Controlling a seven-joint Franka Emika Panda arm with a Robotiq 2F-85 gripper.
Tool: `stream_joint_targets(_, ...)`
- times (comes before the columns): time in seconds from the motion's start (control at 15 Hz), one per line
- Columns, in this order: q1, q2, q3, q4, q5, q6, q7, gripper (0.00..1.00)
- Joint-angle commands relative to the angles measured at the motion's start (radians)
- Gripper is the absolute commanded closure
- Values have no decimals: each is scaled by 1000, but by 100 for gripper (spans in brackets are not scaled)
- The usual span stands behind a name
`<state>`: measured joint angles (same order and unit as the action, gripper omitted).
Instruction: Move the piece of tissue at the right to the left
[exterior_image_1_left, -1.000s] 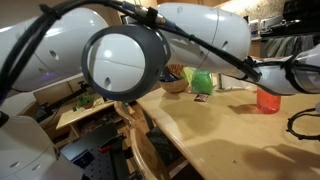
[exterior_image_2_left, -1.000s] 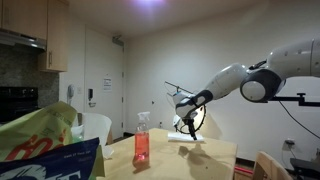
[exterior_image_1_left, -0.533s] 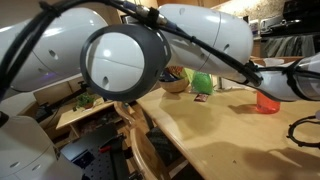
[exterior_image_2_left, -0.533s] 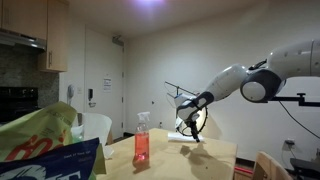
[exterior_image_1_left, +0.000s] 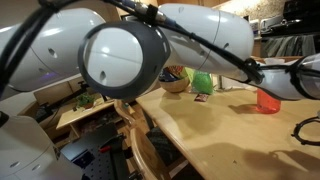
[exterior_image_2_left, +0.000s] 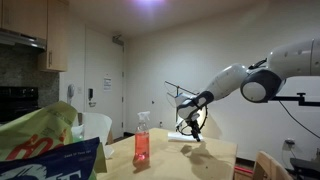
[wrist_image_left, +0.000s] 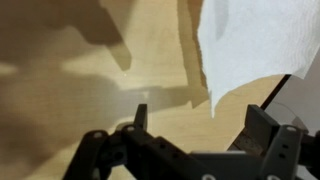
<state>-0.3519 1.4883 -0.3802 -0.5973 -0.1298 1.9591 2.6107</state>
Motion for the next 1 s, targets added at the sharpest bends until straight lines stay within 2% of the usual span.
stream_joint_targets(0.0, 13, -1, -84, 3, 90, 0, -7, 0)
stream_joint_targets(0.07, 20, -4, -144, 6, 147, 0, -11, 0)
stream_joint_targets(0.13, 20, -8, -166, 10, 166, -1, -11, 0)
stream_joint_targets(0.6, 23, -7, -170, 10, 170, -1, -10, 0)
stream_joint_targets(0.73, 24, -7, -208, 4, 238, 58, -10, 0)
stream_joint_targets(0.87, 8, -7, -190, 9, 287, 157, -10, 0)
stream_joint_targets(0.93, 18, -7, -220, -3, 328, 198, -10, 0)
